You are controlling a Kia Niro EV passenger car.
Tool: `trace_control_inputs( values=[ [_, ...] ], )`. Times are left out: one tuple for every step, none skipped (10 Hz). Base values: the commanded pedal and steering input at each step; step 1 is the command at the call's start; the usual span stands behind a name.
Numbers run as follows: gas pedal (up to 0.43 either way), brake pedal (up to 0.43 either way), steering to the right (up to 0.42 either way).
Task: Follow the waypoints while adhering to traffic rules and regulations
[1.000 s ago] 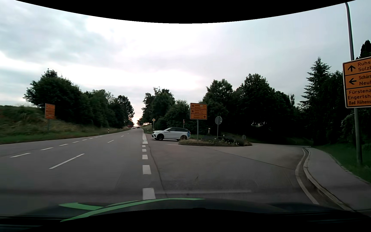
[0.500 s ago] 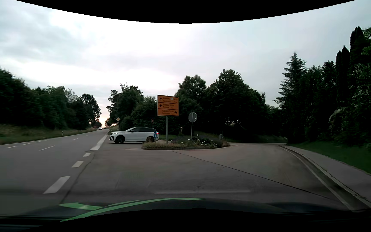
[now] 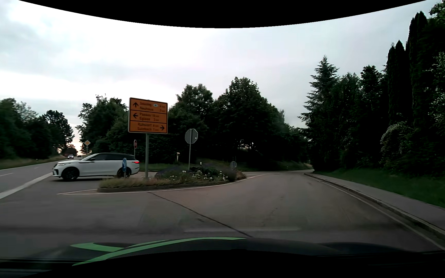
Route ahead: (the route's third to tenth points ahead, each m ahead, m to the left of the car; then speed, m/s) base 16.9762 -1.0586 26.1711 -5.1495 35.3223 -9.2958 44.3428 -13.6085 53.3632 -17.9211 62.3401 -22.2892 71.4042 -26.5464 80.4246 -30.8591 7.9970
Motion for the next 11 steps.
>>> trace_control_inputs(
  values=[
    [0.0, 0.0, 0.159],
    [0.0, 0.0, 0.153],
    [0.0, 0.0, 0.145],
    [0.0, 0.0, 0.134],
    [0.008, 0.0, 0.126],
    [0.008, 0.0, 0.114],
    [0.028, 0.0, 0.1],
    [0.039, 0.0, 0.089],
    [0.039, 0.0, 0.076],
    [0.047, 0.0, 0.063],
    [0.059, 0.0, 0.047]
  ],
)
